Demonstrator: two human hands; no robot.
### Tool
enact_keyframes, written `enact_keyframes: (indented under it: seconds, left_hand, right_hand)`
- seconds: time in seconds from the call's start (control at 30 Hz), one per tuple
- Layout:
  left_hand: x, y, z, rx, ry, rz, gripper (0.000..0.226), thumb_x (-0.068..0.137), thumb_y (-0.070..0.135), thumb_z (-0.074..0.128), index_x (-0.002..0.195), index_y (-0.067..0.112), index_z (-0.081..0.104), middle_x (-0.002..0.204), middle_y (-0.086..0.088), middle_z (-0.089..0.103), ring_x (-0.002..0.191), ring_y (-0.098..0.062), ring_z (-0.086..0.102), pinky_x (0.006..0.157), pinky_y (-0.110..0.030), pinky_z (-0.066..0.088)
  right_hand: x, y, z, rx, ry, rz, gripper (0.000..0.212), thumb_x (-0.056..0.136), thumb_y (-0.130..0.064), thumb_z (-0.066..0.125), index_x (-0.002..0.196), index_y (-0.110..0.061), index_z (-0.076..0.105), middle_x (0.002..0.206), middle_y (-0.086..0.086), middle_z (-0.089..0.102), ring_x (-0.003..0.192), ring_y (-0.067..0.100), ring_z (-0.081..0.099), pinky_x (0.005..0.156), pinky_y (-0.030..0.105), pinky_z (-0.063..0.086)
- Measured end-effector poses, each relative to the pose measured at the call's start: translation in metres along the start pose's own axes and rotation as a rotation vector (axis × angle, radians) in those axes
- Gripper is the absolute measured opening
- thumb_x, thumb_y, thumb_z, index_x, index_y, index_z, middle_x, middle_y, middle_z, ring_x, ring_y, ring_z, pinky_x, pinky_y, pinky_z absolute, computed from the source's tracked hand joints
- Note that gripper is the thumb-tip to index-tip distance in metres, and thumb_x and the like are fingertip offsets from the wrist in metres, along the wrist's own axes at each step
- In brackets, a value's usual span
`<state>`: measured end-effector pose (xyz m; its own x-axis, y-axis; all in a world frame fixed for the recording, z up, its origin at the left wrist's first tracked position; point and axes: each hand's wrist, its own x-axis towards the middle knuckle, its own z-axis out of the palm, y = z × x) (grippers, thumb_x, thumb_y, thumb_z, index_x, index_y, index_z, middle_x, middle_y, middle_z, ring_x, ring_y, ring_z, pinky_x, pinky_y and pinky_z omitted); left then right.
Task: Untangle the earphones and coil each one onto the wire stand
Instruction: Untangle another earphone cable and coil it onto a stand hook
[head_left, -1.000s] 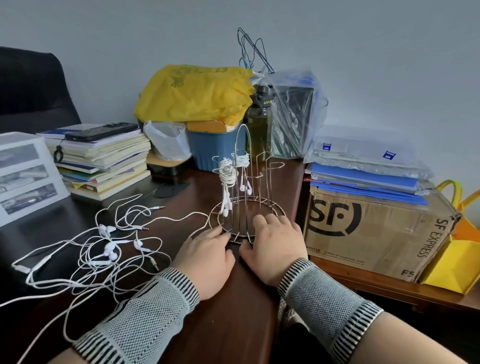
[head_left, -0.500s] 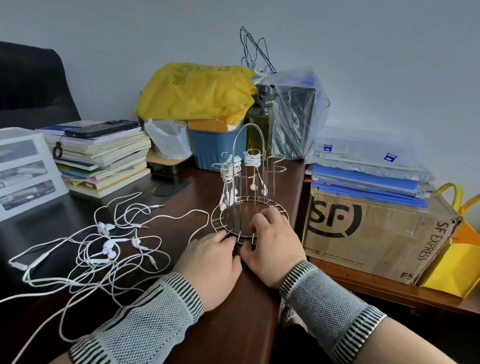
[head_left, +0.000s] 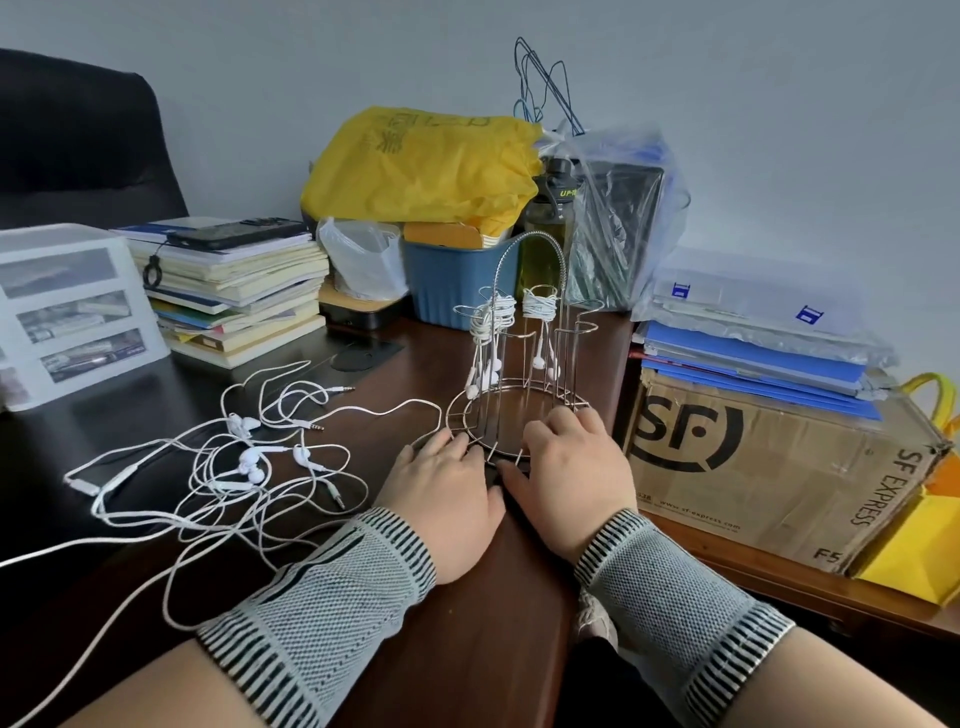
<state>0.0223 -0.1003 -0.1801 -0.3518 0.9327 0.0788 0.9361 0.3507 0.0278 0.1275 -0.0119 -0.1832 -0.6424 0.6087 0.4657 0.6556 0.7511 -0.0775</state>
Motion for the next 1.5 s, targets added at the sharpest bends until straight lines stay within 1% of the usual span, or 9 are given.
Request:
enact_keyframes:
  seconds: [0.1, 0.2, 0.47, 0.67, 0.87, 0.97, 1.07, 1.23, 1.5]
  left_hand:
    - [-0.004, 0.004, -0.001, 0.022, 0.047, -0.002, 0.046, 0.099, 0.039, 0.033, 0.139, 0.016, 0.042, 0.153, 0.003, 0.034, 0.146, -0.017, 0.016, 0.117, -0.044, 0.017]
    - [-0.011, 0.003, -0.008, 0.051, 0.059, 0.013, 0.042, 0.097, 0.030, 0.038, 0.136, 0.019, 0.046, 0.149, 0.003, 0.039, 0.142, -0.017, 0.025, 0.115, -0.044, 0.026]
    - [-0.034, -0.082, -0.038, -0.096, 0.256, -0.209, 0.025, 0.093, 0.014, 0.049, 0.109, 0.027, 0.063, 0.114, 0.006, 0.062, 0.106, -0.020, 0.060, 0.088, -0.033, 0.046]
    - [-0.046, -0.137, -0.035, -0.085, 0.200, -0.454, 0.027, 0.095, 0.018, 0.049, 0.117, 0.024, 0.064, 0.114, -0.001, 0.067, 0.102, -0.023, 0.061, 0.089, -0.036, 0.050]
    - [-0.042, -0.139, -0.023, -0.203, 0.159, -0.370, 0.032, 0.094, 0.010, 0.051, 0.120, 0.020, 0.066, 0.120, -0.002, 0.067, 0.108, -0.019, 0.061, 0.100, -0.031, 0.045]
    - [-0.042, -0.130, -0.019, -0.407, 0.167, -0.263, 0.040, 0.094, -0.003, 0.045, 0.122, 0.018, 0.065, 0.117, 0.002, 0.068, 0.086, 0.003, 0.059, 0.083, -0.003, 0.037]
    - [-0.042, -0.121, -0.019, -0.525, 0.216, -0.207, 0.044, 0.095, -0.005, 0.040, 0.119, 0.022, 0.064, 0.108, 0.003, 0.070, 0.053, 0.014, 0.053, 0.049, -0.004, 0.038]
    - [-0.045, -0.115, -0.026, -0.460, 0.409, -0.213, 0.033, 0.095, 0.002, 0.047, 0.100, 0.027, 0.067, 0.106, 0.009, 0.063, 0.087, -0.001, 0.059, 0.086, -0.019, 0.044]
    - [-0.049, -0.100, -0.035, -0.321, 0.320, -0.159, 0.015, 0.091, 0.034, 0.055, 0.084, 0.033, 0.068, 0.080, 0.017, 0.061, 0.077, -0.002, 0.058, 0.077, -0.028, 0.048]
  right_hand:
    - [0.000, -0.004, 0.001, -0.008, 0.118, -0.057, 0.025, 0.066, -0.027, 0.079, 0.073, -0.012, 0.061, 0.080, 0.007, 0.059, 0.077, 0.031, 0.056, 0.060, 0.041, 0.053]
    - [0.000, -0.019, 0.002, 0.028, 0.160, -0.167, 0.014, 0.079, -0.022, 0.051, 0.076, -0.012, 0.061, 0.084, 0.008, 0.058, 0.074, 0.030, 0.055, 0.058, 0.043, 0.053]
    - [0.010, -0.094, 0.007, 0.554, 0.016, -0.064, 0.020, 0.085, -0.007, 0.055, 0.101, -0.010, 0.067, 0.105, 0.010, 0.061, 0.097, 0.030, 0.058, 0.083, 0.034, 0.045]
    - [0.025, -0.114, 0.016, 0.324, -0.178, -0.076, 0.030, 0.093, -0.036, 0.053, 0.108, -0.016, 0.069, 0.114, 0.007, 0.063, 0.108, 0.026, 0.053, 0.094, 0.030, 0.038]
    - [0.027, -0.103, 0.019, 0.289, -0.199, 0.028, 0.027, 0.092, -0.030, 0.051, 0.103, -0.013, 0.068, 0.107, 0.009, 0.066, 0.103, 0.029, 0.059, 0.086, 0.031, 0.047]
    - [0.020, -0.084, 0.014, 0.327, -0.140, 0.135, 0.021, 0.090, -0.029, 0.051, 0.094, -0.014, 0.066, 0.100, 0.006, 0.068, 0.097, 0.026, 0.061, 0.081, 0.029, 0.046]
    - [0.013, -0.062, 0.007, 0.481, -0.017, 0.243, 0.014, 0.090, -0.029, 0.054, 0.084, -0.019, 0.061, 0.091, 0.005, 0.070, 0.090, 0.026, 0.063, 0.077, 0.028, 0.044]
    - [0.009, -0.050, 0.007, 0.808, 0.146, 0.298, 0.014, 0.093, -0.024, 0.056, 0.081, -0.018, 0.057, 0.076, 0.001, 0.070, 0.074, 0.021, 0.066, 0.077, 0.035, 0.051]
    - [0.008, -0.041, 0.009, 1.114, 0.318, 0.440, 0.019, 0.094, -0.018, 0.054, 0.076, -0.020, 0.052, 0.066, -0.001, 0.060, 0.057, 0.013, 0.052, 0.063, 0.032, 0.048]
